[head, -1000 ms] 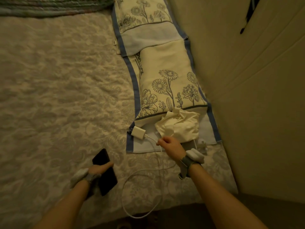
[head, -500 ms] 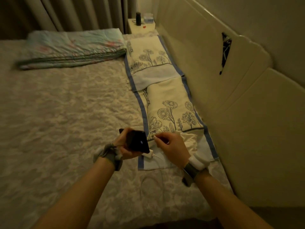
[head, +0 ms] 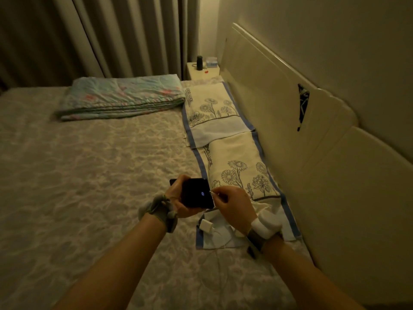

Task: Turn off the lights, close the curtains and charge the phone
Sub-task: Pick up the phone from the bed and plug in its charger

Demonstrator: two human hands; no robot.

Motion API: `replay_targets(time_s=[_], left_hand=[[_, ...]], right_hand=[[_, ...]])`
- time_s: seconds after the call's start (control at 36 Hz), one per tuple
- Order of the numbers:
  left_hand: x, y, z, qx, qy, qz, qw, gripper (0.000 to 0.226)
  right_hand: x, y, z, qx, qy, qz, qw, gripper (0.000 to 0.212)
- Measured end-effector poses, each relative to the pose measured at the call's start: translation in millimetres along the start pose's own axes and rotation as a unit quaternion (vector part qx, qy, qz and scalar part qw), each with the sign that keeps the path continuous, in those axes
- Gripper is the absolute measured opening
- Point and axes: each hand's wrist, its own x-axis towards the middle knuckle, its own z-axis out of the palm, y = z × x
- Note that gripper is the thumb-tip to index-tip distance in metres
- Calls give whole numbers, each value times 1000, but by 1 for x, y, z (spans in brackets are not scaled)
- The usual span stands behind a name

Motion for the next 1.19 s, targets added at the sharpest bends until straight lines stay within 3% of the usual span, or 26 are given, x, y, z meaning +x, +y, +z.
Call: replay_targets(time_s=[0.08, 0.22, 0.36, 0.42, 0.61, 0.67, 0.72, 0.83, 0.92, 1.0, 1.06, 1.11, 1.19], left_hand=[[4, 0, 2, -85, -1, -36, 996, 34], [3, 0, 7, -56, 4, -17, 998, 31], [16, 0, 11, 15, 62, 36, 997, 28], [20, -1, 12, 37, 69, 50, 996, 32], [33, -11, 5, 53, 98, 50, 993, 45], [36, -17, 4, 51, 96, 34, 994, 38], [41, -23, 3, 44, 95, 18, 994, 33], [49, -33, -3, 44, 92, 2, 995, 47], [51, -35, -10, 56, 93, -18, 994, 46], [58, -37, -17, 59, 112, -19, 992, 45], [64, -40, -25, 66, 137, -18, 988, 35], [71, -46, -33, 77, 148, -30, 986, 39], [89, -64, -49, 93, 171, -46, 980, 53]], right_hand=[[1, 1, -1, -24, -5, -4, 1000, 23], [6, 5, 1, -112, -58, 5, 992, 26], [5, 10, 5, -31, -81, 71, 994, 59], [1, 15, 8, -9, -71, 82, 994, 62], [-10, 27, 24, 44, -37, 96, 994, 57], [-13, 33, 29, 58, -33, 107, 992, 56], [-17, 39, 34, 63, -37, 107, 992, 56], [-22, 54, 42, 75, -78, 129, 986, 56], [-22, 64, 44, 151, -132, 164, 966, 50], [-14, 80, 45, 199, -94, 211, 952, 33], [-8, 98, 49, 181, -64, 238, 952, 21], [-3, 116, 57, 131, -57, 261, 955, 14], [1, 142, 74, 83, -76, 292, 950, 23]])
